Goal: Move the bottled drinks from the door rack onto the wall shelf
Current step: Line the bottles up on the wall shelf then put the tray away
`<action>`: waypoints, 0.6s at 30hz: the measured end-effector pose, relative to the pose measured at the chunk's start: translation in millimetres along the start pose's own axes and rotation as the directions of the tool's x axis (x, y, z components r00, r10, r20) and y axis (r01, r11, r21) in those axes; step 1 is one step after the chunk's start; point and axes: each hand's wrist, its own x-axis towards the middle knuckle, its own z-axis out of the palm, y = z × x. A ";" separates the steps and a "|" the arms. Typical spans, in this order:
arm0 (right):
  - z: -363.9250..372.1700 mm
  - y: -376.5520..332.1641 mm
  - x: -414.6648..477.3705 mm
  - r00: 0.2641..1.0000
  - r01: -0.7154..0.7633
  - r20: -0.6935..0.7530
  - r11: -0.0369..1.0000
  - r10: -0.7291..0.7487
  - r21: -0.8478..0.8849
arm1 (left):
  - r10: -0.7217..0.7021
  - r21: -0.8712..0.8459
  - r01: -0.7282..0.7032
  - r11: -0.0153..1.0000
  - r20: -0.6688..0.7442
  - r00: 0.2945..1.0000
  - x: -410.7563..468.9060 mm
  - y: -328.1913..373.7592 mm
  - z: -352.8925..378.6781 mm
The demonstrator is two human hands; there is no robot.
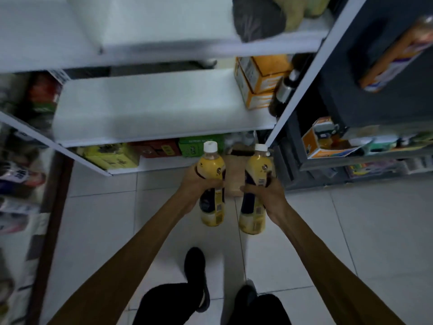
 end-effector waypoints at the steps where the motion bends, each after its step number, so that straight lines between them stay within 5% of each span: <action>1: 6.8 -24.6 -16.3 1.000 0.023 0.006 1.000 -0.022 -0.014 | 0.035 -0.004 -0.035 0.999 -0.039 0.999 -19.1 23.6 -6.8; 10: 82.0 -257.0 -157.5 0.935 0.339 0.150 0.935 -0.323 -0.101 | 0.313 -0.017 -0.334 0.942 -0.312 0.897 -170.3 240.2 -89.9; 18: 160.4 -422.9 -269.2 0.791 0.566 0.303 0.824 -0.531 -0.035 | 0.424 0.061 -0.474 0.879 -0.556 0.715 -283.0 390.0 -173.4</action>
